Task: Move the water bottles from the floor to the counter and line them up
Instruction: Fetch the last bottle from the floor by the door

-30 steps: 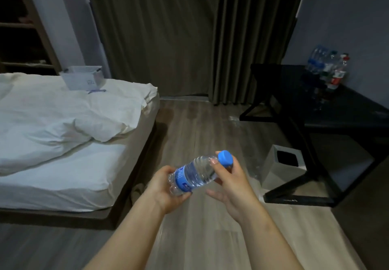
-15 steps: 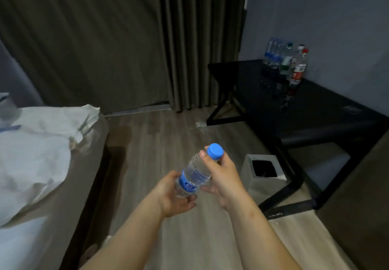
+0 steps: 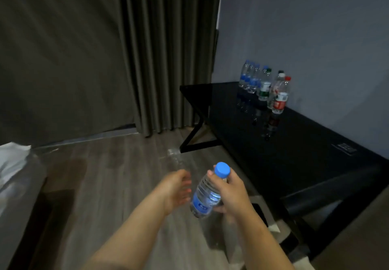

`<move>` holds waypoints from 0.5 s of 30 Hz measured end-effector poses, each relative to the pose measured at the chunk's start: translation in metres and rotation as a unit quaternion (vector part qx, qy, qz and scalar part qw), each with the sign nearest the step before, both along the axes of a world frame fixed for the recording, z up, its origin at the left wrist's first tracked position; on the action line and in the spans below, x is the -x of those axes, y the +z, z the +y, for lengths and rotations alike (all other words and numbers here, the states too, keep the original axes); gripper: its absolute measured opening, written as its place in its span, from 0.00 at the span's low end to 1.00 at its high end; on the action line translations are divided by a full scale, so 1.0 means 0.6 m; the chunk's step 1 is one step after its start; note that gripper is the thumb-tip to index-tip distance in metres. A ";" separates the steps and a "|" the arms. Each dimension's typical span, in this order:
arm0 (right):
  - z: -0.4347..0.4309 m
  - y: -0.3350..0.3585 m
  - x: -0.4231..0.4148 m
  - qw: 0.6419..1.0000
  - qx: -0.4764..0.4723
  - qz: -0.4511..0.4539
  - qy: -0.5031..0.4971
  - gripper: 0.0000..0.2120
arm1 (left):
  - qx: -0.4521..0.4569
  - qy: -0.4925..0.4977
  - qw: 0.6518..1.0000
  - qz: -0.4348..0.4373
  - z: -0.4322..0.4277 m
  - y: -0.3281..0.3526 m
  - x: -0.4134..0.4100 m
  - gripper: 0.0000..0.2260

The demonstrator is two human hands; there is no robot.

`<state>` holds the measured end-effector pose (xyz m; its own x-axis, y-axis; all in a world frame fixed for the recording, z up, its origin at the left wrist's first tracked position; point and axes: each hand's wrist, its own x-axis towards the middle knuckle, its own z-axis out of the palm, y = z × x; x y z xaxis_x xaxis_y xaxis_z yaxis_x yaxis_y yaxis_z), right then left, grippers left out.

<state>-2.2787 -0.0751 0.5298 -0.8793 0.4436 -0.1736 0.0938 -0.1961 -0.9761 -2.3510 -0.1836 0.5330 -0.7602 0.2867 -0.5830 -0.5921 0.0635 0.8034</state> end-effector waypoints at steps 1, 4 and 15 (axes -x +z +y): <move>0.010 0.001 0.035 1.000 -0.001 0.000 -0.015 0.04 | 0.005 -0.015 1.000 0.016 0.013 0.002 0.037 0.08; 0.038 0.012 0.142 0.998 -0.003 0.001 -0.065 0.05 | 0.029 -0.055 0.996 0.057 0.047 0.008 0.150 0.06; 0.167 0.044 0.380 0.980 -0.016 -0.020 -0.198 0.09 | 0.077 -0.195 0.972 0.105 0.201 0.015 0.427 0.04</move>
<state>-2.5069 0.0250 0.5561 -0.6295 0.7547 -0.1845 0.0546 -0.1940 -0.9795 -2.6072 -0.0631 0.5422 -0.7180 0.4982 -0.4861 -0.3229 0.3802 0.8667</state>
